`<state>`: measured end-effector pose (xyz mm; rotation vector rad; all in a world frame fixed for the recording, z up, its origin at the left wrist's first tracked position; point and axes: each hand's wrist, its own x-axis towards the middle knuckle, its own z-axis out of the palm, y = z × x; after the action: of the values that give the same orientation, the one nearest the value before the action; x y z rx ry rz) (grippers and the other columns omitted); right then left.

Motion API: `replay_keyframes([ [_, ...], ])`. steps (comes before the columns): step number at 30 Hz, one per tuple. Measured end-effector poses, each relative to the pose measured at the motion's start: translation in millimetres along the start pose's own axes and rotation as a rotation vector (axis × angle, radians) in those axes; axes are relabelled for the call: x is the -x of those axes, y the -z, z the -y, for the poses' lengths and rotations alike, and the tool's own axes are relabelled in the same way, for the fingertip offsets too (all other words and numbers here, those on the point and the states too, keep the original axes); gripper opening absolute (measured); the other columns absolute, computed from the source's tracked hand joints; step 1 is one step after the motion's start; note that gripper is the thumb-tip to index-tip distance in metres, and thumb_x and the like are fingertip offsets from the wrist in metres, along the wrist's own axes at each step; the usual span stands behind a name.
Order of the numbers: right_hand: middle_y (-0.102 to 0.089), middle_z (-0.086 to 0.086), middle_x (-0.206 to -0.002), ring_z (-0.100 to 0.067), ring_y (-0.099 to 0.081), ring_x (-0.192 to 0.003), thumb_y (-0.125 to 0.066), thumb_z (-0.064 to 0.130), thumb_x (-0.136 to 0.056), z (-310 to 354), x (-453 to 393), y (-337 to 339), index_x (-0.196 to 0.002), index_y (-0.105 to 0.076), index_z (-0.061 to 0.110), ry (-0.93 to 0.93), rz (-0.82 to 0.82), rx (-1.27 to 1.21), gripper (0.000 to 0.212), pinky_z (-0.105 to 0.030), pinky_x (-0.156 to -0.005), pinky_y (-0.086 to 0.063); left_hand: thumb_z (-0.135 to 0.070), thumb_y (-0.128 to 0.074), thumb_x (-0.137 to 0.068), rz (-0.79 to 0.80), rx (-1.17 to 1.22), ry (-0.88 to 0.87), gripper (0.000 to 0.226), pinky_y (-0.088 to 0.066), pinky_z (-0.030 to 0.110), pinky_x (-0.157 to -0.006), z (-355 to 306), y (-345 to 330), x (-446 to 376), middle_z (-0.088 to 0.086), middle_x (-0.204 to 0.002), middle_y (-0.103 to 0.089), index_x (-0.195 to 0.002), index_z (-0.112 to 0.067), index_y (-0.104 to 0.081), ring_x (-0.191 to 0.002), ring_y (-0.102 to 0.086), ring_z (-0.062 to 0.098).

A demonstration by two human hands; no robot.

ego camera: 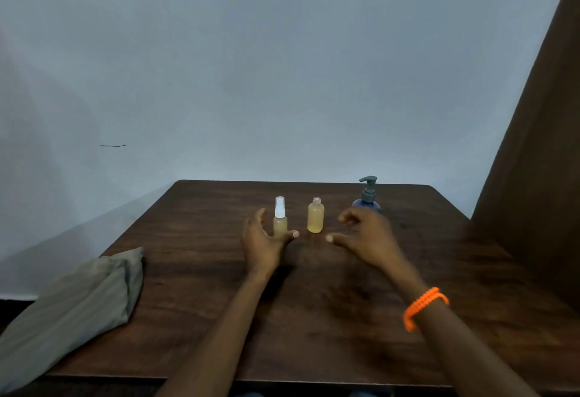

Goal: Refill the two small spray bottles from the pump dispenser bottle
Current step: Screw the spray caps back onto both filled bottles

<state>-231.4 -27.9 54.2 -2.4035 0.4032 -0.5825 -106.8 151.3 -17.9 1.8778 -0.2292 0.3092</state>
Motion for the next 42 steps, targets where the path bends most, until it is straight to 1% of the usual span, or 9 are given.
replay_keyframes([
  [3,-0.067,0.006,-0.088,-0.017,-0.067,-0.084,-0.088,0.055,-0.052,-33.2,14.8,43.9,-0.079,-0.063,0.024,-0.087,0.158,0.393,0.047,-0.032,-0.070,-0.054,-0.036,-0.097,-0.065,-0.172,-0.032,-0.241,0.079,-0.049,0.027,-0.085,-16.4,2.0,19.7,-0.003,-0.125,-0.050,-0.133,-0.020,-0.060,-0.111,-0.053,0.012],
  [6,-0.063,0.005,-0.097,-0.018,-0.063,-0.091,-0.091,0.042,-0.060,-48.2,25.7,55.5,-0.099,-0.066,0.021,-0.111,0.318,0.512,0.050,-0.027,-0.077,-0.051,-0.028,-0.085,-0.083,-0.020,-0.025,-0.406,0.040,-0.055,0.030,-0.083,-45.1,-14.6,32.2,-0.005,-0.111,-0.060,-0.116,-0.019,-0.066,-0.097,-0.060,0.009],
  [10,-0.067,0.005,-0.101,-0.014,-0.064,-0.095,-0.086,0.021,-0.071,-58.4,35.8,50.8,-0.102,-0.068,0.022,-0.128,0.318,0.400,0.036,-0.019,-0.072,-0.046,-0.020,-0.074,-0.092,0.209,-0.094,-0.250,0.052,-0.043,0.025,-0.103,-58.7,-63.7,21.2,0.010,-0.137,-0.047,-0.138,-0.011,-0.052,-0.120,-0.056,0.023],
  [15,-0.074,-0.002,-0.094,-0.018,-0.067,-0.087,-0.077,0.011,-0.073,-62.2,37.4,47.7,-0.096,-0.071,0.014,-0.105,0.210,0.283,0.024,-0.026,-0.074,-0.051,-0.013,-0.071,-0.094,0.208,-0.210,-0.063,0.081,-0.040,0.040,-0.110,-51.4,-103.2,7.5,0.022,-0.152,-0.030,-0.157,0.000,-0.022,-0.135,-0.045,0.039],
  [19,-0.074,0.002,-0.077,-0.014,-0.070,-0.075,-0.078,0.011,-0.072,-50.9,30.4,59.6,-0.078,-0.073,0.014,-0.061,0.090,0.084,0.008,-0.014,-0.062,-0.047,-0.024,-0.070,-0.094,0.182,-0.277,0.012,0.064,-0.044,0.045,-0.103,-38.0,-108.0,-2.3,0.023,-0.143,-0.044,-0.144,0.001,-0.039,-0.127,-0.053,0.041],
  [24,-0.073,0.013,-0.082,0.002,-0.061,-0.072,-0.075,0.012,-0.077,-13.7,5.2,73.1,-0.086,-0.077,0.020,0.081,0.028,-0.007,0.012,-0.012,-0.066,-0.047,-0.016,-0.066,-0.096,0.282,-0.183,0.005,0.043,-0.038,0.030,-0.089,-37.5,-96.8,1.5,0.018,-0.137,-0.049,-0.134,-0.002,-0.051,-0.121,-0.055,0.035],
  [29,-0.072,0.001,-0.091,-0.013,-0.063,-0.084,-0.068,0.006,-0.077,31.1,-29.6,67.8,-0.090,-0.074,0.013,0.293,-0.019,0.108,0.016,-0.011,-0.064,-0.041,-0.022,-0.072,-0.088,0.304,-0.169,-0.121,0.028,-0.037,0.029,-0.077,-21.7,-80.3,19.0,0.013,-0.108,-0.062,-0.107,-0.006,-0.059,-0.101,-0.061,0.029],
  [34,-0.072,-0.001,-0.098,-0.015,-0.063,-0.090,-0.059,-0.002,-0.083,61.3,-59.3,51.6,-0.093,-0.075,0.012,0.338,0.098,0.255,0.023,-0.025,-0.072,-0.048,-0.026,-0.075,-0.085,0.274,-0.170,-0.140,0.027,-0.040,0.030,-0.073,-17.9,-66.8,27.6,0.005,-0.101,-0.065,-0.098,-0.011,-0.057,-0.093,-0.061,0.021],
  [42,-0.072,-0.003,-0.105,-0.016,-0.062,-0.092,-0.066,0.002,-0.086,58.8,-68.5,28.2,-0.099,-0.075,0.013,0.318,0.300,0.362,0.019,-0.018,-0.063,-0.044,-0.031,-0.074,-0.088,0.277,-0.179,-0.141,0.033,-0.045,0.031,-0.077,-16.4,-61.3,30.4,0.001,-0.106,-0.064,-0.110,-0.013,-0.058,-0.095,-0.061,0.018],
])
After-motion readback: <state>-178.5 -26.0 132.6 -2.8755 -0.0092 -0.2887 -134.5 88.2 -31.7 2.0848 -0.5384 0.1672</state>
